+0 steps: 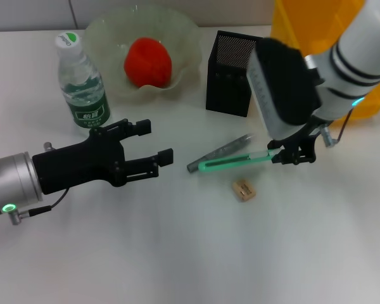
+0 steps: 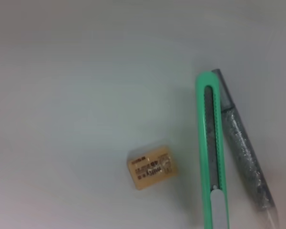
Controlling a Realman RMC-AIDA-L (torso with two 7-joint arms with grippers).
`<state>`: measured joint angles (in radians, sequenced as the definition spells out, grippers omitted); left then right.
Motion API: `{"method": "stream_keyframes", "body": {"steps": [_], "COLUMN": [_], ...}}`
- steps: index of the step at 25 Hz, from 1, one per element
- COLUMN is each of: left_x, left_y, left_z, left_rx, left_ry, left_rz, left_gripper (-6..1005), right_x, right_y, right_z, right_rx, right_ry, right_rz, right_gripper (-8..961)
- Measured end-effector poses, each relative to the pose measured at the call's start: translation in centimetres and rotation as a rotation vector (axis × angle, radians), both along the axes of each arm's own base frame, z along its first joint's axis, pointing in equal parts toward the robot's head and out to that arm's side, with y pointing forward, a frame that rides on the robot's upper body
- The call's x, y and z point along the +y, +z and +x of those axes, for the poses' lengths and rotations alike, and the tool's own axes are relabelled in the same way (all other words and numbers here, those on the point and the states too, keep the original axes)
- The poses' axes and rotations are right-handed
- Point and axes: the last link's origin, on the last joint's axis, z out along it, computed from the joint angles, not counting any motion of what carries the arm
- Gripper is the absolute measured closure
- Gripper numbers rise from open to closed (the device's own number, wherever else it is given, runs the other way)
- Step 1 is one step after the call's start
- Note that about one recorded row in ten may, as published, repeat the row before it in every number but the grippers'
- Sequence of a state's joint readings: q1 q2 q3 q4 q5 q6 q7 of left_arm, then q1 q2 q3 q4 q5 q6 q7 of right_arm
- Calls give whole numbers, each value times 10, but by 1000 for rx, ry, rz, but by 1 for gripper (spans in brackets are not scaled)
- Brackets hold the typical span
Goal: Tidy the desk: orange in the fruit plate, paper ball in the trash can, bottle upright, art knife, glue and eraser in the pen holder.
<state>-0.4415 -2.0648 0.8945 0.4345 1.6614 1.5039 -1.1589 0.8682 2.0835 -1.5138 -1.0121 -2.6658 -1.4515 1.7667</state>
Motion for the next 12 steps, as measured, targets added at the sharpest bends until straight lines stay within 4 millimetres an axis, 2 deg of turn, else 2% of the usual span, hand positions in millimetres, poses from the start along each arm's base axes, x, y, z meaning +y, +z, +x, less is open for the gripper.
{"method": "stream_keyframes", "body": {"steps": [4,12], "left_x": [-1,1], "left_y": [5,15], "left_z": [-6,-13], "left_rx": [-3,-1], "left_ry": [24,47], "left_rz": [27,57], "left_gripper": [140,140], "right_x": [-7,-14], "right_y": [17,35], "right_z": [-6,-13], "right_rx": [45,86], "right_ry": [-12,23], "right_rz": [6,53], "right_gripper": [773,773]}}
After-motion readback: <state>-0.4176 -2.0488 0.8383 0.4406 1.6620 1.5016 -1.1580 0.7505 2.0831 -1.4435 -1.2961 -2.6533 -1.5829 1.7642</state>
